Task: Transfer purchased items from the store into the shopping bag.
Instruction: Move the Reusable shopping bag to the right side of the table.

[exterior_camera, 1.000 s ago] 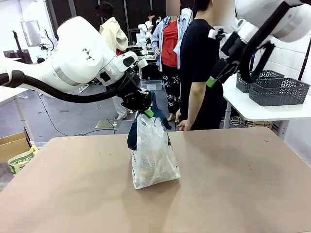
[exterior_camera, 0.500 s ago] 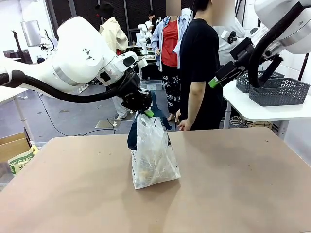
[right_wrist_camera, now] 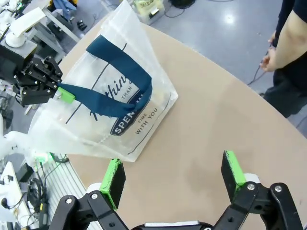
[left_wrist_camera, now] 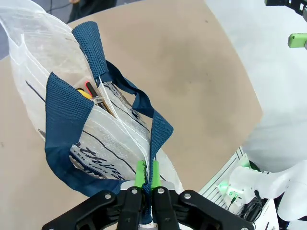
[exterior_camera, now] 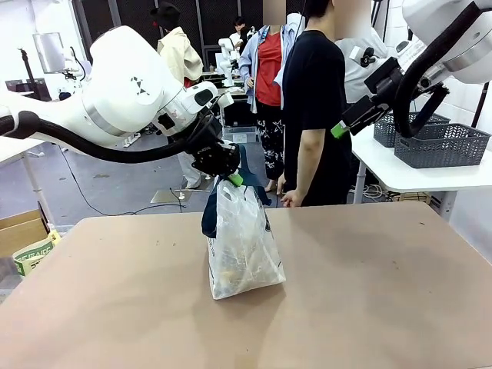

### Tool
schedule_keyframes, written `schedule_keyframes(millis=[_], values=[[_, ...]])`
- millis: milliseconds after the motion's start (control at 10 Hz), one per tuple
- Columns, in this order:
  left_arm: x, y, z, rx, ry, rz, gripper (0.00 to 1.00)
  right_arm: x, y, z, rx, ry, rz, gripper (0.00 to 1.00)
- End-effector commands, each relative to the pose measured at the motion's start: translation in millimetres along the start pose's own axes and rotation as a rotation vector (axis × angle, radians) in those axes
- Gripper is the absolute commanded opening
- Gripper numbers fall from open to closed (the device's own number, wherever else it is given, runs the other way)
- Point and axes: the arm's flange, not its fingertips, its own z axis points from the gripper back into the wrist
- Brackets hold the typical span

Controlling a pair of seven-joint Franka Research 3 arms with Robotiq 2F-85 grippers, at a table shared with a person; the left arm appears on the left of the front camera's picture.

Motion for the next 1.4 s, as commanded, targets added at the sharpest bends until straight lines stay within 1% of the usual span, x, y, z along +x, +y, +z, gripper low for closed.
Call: schedule_keyframes(millis=[0,200,300,500,600,700,900,1000,1200,1300], values=[[-1.0,0.7,2.8,0.004,-0.006,0.002,0.00,1.0,0.6,0.3,-0.018,0.012,0.005,1.00],[0.0,0.0,0.0,0.000,0.000,0.000,0.00,1.0,0.6,0.3,-0.018,0.012,0.005,1.00],[9.0,-5.1,6.7,0.082,0.036,-0.021,0.00,1.0,0.6,0.3,-0.018,0.012,0.005,1.00],[25.5,-13.4,27.4,0.203,0.072,-0.057,0.00,1.0,0.6,0.3,-0.018,0.012,0.005,1.00],[35.2,-14.6,38.2,0.272,0.072,-0.063,0.00,1.0,0.6,0.3,-0.018,0.012,0.005,1.00],[44.0,-15.0,48.7,0.302,0.062,-0.069,0.00,1.0,0.6,0.3,-0.018,0.012,0.005,1.00],[57.6,-7.4,74.0,0.351,0.110,-0.091,0.00,1.0,0.6,0.3,-0.018,0.012,0.005,1.00],[61.6,-2.3,85.1,0.343,0.116,-0.083,0.00,1.0,0.6,0.3,-0.018,0.012,0.005,1.00],[57.4,14.3,104.8,0.390,0.159,-0.069,0.00,1.0,0.6,0.3,-0.018,0.012,0.005,1.00],[50.9,25.1,118.9,0.416,0.163,-0.092,0.00,1.0,0.6,0.3,-0.018,0.012,0.005,1.00]])
